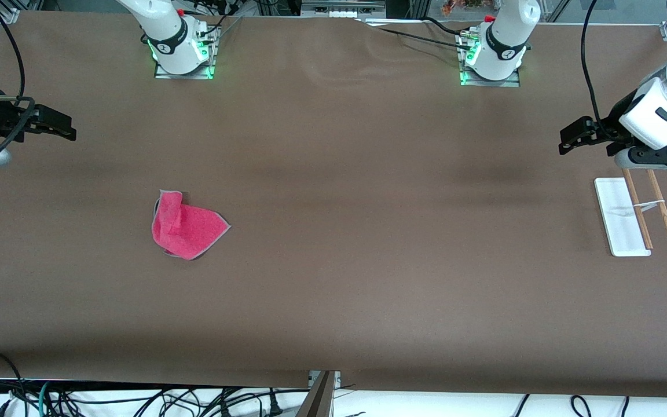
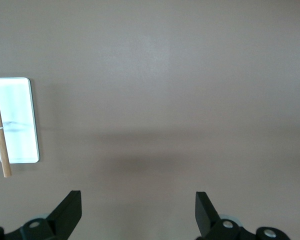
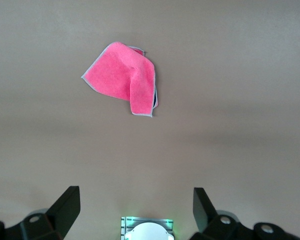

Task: Pass towel and hang on rack

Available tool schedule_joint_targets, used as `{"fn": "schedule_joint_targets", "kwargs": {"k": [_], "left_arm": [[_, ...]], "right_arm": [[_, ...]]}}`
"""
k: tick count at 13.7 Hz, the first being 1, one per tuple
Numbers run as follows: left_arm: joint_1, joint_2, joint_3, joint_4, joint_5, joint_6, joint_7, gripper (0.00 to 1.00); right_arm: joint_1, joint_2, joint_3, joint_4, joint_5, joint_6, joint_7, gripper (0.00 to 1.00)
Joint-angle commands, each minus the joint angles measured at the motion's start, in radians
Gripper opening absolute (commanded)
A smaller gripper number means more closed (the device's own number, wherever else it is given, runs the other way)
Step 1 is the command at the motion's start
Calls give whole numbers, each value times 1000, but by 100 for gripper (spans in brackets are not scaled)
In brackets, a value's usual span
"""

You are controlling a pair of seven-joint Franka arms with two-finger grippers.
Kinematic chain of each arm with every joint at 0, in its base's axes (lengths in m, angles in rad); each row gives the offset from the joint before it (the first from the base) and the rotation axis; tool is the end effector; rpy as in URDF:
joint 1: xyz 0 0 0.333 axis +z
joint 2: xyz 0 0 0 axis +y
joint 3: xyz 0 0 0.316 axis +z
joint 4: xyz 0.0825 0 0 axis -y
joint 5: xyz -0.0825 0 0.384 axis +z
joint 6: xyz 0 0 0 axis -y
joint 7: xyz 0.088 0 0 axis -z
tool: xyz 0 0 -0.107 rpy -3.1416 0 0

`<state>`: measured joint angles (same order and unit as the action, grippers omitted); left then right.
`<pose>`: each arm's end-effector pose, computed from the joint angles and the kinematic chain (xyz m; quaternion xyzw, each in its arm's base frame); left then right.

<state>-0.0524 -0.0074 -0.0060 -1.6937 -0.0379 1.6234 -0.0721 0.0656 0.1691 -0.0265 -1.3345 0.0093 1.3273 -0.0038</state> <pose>0.5510 -0.0361 0.5751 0.9993 0.0084 -0.0326 0.0168 0.5794 0.0253 0.6180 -0.9959 -0.0221 0.0880 0.0008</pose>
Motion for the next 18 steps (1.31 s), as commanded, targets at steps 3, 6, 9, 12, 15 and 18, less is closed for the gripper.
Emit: {"fn": "schedule_joint_targets", "kwargs": {"k": [3,6,9,12,15,18], "left_arm": [[3,3,-3,22,-8,-26,14,100],[3,3,-3,22,-8,-26,15,100],[3,3,-3,22,-8,-26,15,100],[3,3,-3,22,-8,-28,14,100],[3,3,-3,22,-8,-28,14,100],[2,1,-6,22,-8,-30,14,100]], "right_arm": [[-10,-2,11,3,9,6,2,100],[-10,-2,11,3,9,6,2,100],[-10,-2,11,3,9,9,2,100],[-9,-2,13,3,11,15,2,100],[2,35,16,3,11,47,2,100],[31,96,16,-5,12,72,5,100]]}}
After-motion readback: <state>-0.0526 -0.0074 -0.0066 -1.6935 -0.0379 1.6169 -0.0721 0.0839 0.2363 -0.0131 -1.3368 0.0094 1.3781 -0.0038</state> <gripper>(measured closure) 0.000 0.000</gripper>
